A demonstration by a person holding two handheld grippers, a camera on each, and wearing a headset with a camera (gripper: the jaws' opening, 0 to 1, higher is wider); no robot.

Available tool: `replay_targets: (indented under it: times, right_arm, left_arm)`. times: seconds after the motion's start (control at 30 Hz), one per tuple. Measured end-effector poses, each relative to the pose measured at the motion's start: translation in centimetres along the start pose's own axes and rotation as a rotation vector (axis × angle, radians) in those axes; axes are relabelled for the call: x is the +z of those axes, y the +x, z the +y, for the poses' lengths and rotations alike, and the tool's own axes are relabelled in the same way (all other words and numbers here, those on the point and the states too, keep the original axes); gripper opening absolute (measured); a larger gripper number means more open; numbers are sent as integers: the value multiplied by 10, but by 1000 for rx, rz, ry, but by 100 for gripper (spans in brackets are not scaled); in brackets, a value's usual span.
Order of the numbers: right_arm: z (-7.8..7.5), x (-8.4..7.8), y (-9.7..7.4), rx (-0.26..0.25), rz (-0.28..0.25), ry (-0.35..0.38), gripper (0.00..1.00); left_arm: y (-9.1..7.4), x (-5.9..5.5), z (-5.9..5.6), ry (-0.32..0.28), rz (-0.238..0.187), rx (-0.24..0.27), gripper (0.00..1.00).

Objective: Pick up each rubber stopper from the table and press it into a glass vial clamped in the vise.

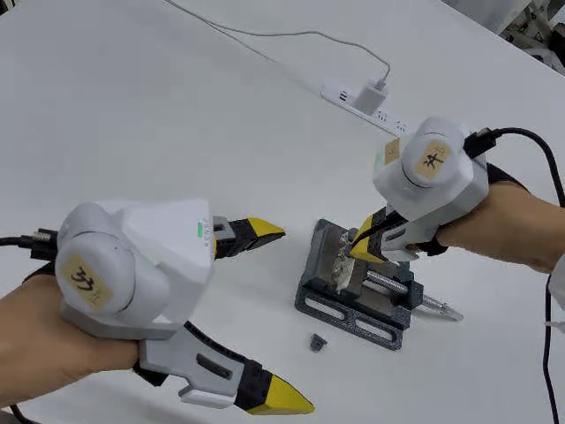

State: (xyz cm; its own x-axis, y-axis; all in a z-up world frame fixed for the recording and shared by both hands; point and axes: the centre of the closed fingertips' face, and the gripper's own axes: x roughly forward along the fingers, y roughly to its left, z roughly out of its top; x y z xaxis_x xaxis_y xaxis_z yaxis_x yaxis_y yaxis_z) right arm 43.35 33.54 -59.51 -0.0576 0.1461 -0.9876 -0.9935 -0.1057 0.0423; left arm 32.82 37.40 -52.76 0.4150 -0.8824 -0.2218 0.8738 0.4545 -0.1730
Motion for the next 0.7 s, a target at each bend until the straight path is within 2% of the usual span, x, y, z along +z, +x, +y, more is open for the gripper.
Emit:
replay_targets:
  times: [0.37,0.5,0.6,0.7]
  right_arm:
    - [3,1,0,-19,30,-26,0]
    - [1,-1,1,-24,26,-21,0]
    - [2,-1,2,-45,28,-44,0]
    - [-1,-2,1,-50,16,-28,0]
  left_arm:
    - [3,3,1,5,-3,-5,95]
    - [3,3,1,6,-2,-3,95]
    - [3,2,0,4,-2,-3,95]
    - [3,2,-2,6,1,-4,95]
